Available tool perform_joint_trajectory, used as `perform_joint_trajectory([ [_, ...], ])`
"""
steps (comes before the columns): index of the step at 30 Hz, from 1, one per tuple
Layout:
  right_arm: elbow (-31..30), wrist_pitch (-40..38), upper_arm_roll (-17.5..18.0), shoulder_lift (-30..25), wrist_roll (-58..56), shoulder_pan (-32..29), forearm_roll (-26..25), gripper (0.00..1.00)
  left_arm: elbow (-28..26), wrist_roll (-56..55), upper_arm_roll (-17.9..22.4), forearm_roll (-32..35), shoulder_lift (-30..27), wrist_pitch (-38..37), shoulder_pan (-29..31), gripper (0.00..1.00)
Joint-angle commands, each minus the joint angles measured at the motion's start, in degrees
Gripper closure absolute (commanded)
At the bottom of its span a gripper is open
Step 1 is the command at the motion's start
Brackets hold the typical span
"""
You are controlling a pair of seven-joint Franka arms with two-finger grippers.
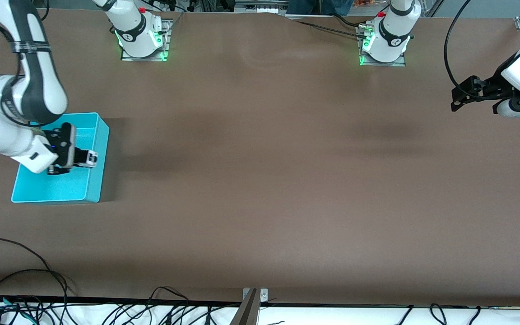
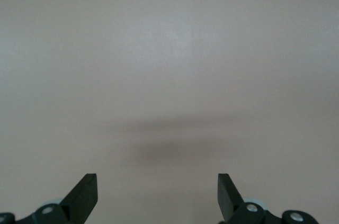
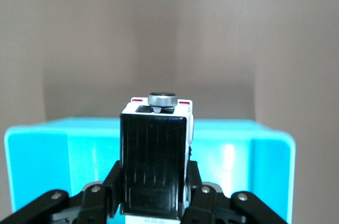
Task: Wind and store white jeep toy
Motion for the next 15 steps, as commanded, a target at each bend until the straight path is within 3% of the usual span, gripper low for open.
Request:
perform_joint_trajectory([
  [1,-1.3,-1.6,-3.4,-1.2,-5.5,0.0,1.5,0.86,1.0,-0.3,0.3,-1.4,0.0,-0.5,-0.1,0.00],
  [7,-4.5,-1.1,-6.1,-1.1,-8.6,0.0,2.5,0.86,1.0,-0.3,0.3,-1.4,0.0,-0.5,-0.1,0.00],
  [15,-8.8,3.7,-7.2,-0.8,-12.3,-0.8,2.5,0.86,1.0,-0.3,0.3,-1.7,0.1,-0.5,-0.1,0.00],
])
